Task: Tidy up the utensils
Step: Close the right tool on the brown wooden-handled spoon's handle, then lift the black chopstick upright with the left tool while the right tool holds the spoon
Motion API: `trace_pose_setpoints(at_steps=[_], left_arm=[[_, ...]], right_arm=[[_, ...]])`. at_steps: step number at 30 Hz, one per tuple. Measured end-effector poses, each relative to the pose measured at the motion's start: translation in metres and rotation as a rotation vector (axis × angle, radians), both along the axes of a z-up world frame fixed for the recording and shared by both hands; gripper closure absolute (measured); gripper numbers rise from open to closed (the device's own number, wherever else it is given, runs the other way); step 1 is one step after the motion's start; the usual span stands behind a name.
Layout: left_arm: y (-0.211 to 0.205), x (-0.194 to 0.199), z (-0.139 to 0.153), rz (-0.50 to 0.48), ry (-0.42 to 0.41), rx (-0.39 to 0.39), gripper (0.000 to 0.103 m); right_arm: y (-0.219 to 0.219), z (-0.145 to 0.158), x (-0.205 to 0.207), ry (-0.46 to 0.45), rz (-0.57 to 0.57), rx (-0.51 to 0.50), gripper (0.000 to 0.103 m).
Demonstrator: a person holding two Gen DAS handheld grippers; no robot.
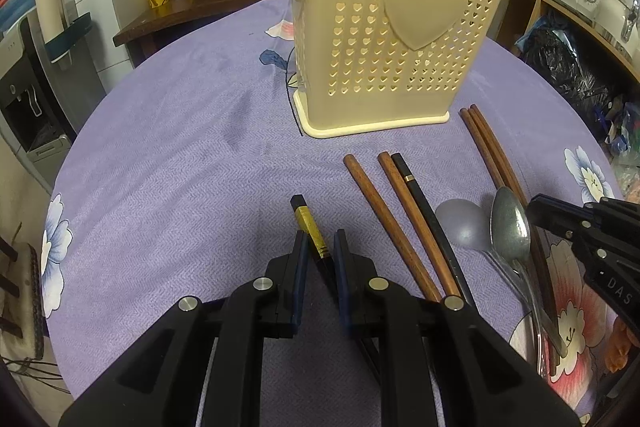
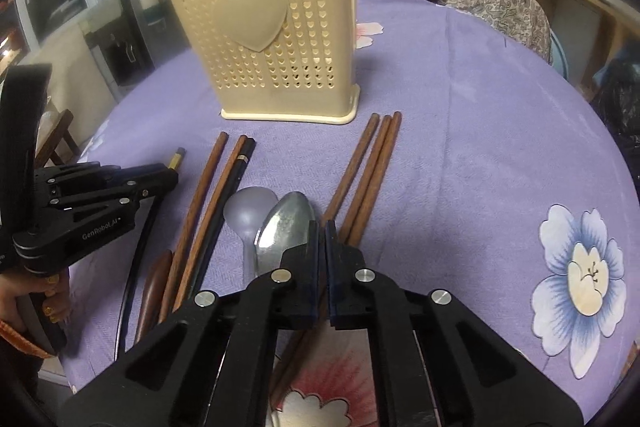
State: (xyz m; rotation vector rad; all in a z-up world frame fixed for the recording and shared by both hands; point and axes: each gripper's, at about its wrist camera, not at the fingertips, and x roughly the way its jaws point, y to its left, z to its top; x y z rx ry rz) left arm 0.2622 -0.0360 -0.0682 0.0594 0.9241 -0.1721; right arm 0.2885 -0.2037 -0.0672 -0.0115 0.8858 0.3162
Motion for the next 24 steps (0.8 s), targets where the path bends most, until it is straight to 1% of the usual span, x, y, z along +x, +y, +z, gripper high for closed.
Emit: trace_pose_setpoints(at_steps=[1,2,3,4,5,6,7,8,10,12,13,14,16,17,21,24], left_arm=[[0.000,0.000,0.000,0.001,0.001,-0.001,0.088],[0.000,0.000,0.000,0.000,0.001,-0.003,0.088],[0.000,0.000,0.000,-0.002,0.001,-0.003,0.088],[-0.001,0.000,0.000,-0.007,-0.001,0.000,0.088],[0.000,-0.001,0.000,-0.012,-0.002,0.003,0.088],[0.000,0.000,0.000,-0.016,-0.002,0.004,0.087],[0.000,0.000,0.000,-0.018,0.001,0.002,0.087],[0.001,0.000,0.000,-0.019,0.003,0.000,0.087],[0.003,0.002,0.000,-0.025,0.008,-0.004,0.087],[0.005,0.002,0.001,-0.031,0.009,-0.005,0.087],[0.006,0.001,0.001,-0.032,0.009,-0.004,0.087],[0.008,0.001,0.001,-0.032,0.010,-0.006,0.087],[0.013,0.001,0.001,-0.028,0.014,-0.019,0.086],[0.015,0.001,0.001,-0.026,0.016,-0.027,0.086],[0.017,0.000,0.001,-0.026,0.015,-0.034,0.086],[0.017,0.001,0.000,-0.024,0.011,-0.034,0.086]], right_arm=[[-0.003,0.002,-0.002,-0.003,-0.005,0.015,0.099],[-0.003,0.004,-0.005,-0.010,-0.002,0.035,0.094],[0.000,0.006,-0.010,-0.006,0.007,0.049,0.075],[0.003,0.007,-0.015,-0.003,0.002,0.056,0.061],[0.006,0.010,-0.022,-0.014,-0.003,0.077,0.044],[0.012,0.014,-0.033,-0.034,0.016,0.110,0.044],[0.019,0.016,-0.038,-0.032,0.038,0.118,0.045],[0.028,0.018,-0.045,-0.023,0.065,0.126,0.047],[0.047,0.021,-0.058,-0.009,0.127,0.156,0.056],[0.069,0.018,-0.070,0.030,0.210,0.169,0.067],[0.076,0.016,-0.073,0.046,0.229,0.167,0.071],[0.083,0.011,-0.076,0.064,0.240,0.160,0.077],[0.089,0.002,-0.077,0.080,0.220,0.115,0.081],[0.090,0.001,-0.078,0.069,0.213,0.105,0.085],[0.086,0.004,-0.080,0.065,0.156,0.090,0.085],[0.086,0.002,-0.086,0.089,0.152,0.085,0.085]])
